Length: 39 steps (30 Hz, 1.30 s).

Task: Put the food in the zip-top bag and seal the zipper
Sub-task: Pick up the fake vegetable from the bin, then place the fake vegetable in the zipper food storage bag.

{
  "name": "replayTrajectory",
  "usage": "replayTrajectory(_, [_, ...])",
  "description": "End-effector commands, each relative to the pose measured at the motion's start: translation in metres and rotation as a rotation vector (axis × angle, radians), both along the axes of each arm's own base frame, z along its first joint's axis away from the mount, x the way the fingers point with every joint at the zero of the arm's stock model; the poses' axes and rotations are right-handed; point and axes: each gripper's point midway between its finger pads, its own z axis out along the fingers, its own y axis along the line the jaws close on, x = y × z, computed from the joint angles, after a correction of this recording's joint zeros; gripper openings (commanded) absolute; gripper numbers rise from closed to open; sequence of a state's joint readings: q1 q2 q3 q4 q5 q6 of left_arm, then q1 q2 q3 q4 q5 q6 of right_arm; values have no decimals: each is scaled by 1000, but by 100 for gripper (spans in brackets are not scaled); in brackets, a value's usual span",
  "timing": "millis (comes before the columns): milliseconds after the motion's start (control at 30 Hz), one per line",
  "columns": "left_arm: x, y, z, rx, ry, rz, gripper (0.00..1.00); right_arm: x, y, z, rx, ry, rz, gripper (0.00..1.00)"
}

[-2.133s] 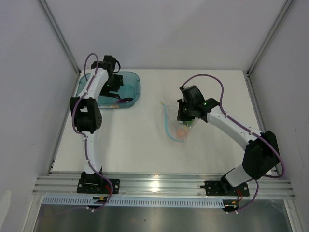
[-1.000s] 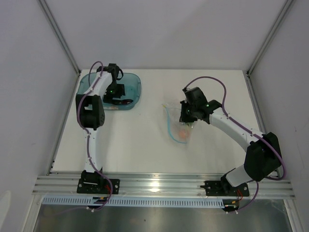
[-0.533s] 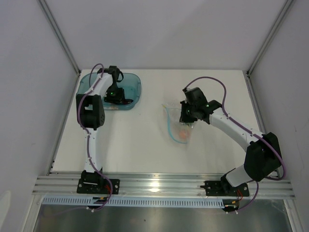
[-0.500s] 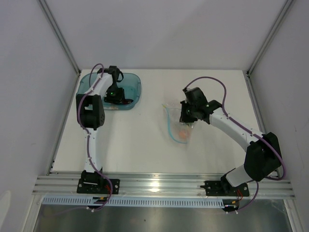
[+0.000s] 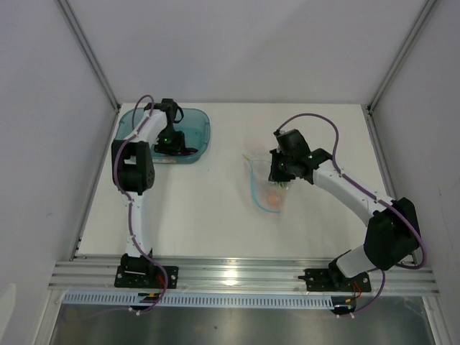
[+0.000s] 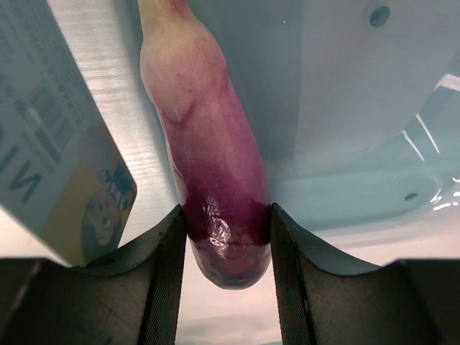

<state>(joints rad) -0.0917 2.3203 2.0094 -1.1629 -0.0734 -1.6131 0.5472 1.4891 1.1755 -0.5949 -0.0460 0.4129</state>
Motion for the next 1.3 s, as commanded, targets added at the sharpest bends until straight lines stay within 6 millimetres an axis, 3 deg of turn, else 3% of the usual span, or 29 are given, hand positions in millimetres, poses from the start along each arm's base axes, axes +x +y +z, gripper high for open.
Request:
replayTrajectory(0, [1,3,62,37,-126,-35,1,10,-5,26,16,-77,-19,0])
replayTrajectory(133, [1,-5,105,47,-229,-101,1,12,-6,31,17,-82,-27,0])
replayTrajectory(333, [-18,-29,177,89,-397,-211,0,10,-13,42,26,-110,-47,0])
replayTrajectory(533, [-50,-74,234,54,-616,-410,1,9,-19,49,42,-127,-69,0])
replayTrajectory(600, [-57,-88,229,34,-665,-497,1,10,-19,52,49,-135,-70,0])
replayTrajectory(633, [-66,-95,249,13,-730,-524,1,11,-19,54,53,-140,-73,0])
replayTrajectory(667, [-82,-103,223,-33,-687,-574,0,12,-19,55,55,-140,-72,0])
replayTrajectory(700, [-78,-112,235,-45,-779,-617,1,12,-19,56,55,-141,-72,0])
replayTrajectory(733, [-91,-121,261,-65,-884,-658,0,13,-19,57,54,-141,-73,0])
replayTrajectory(767, [-107,-127,220,-85,-847,-713,1,14,-19,58,52,-142,-71,0])
replayTrajectory(800, [-102,-144,253,-101,-1057,-804,1,14,-19,58,51,-141,-71,0])
replayTrajectory(833, [-122,-154,216,-125,-1045,-885,1,15,-19,60,51,-143,-72,0])
replayTrajectory(900, [-150,-171,245,-150,-1265,-1040,1,16,-18,63,54,-146,-73,0])
replayTrajectory(933, [-159,-185,270,-160,-1404,-1090,1,16,-18,65,56,-149,-71,0])
replayTrajectory(1033, [-192,-206,270,-255,-1486,-1246,1,15,-18,69,59,-152,-70,0])
replayTrajectory(1067, [-201,-212,254,-295,-1469,-1286,0,15,-17,71,62,-156,-67,0])
replayTrajectory(1133, [-224,-228,264,-380,-1568,-1379,0,14,-18,72,62,-154,-67,0])
replayTrajectory(1267, [-256,-248,243,-446,-1568,-1521,1,9,-17,70,67,-149,-60,0])
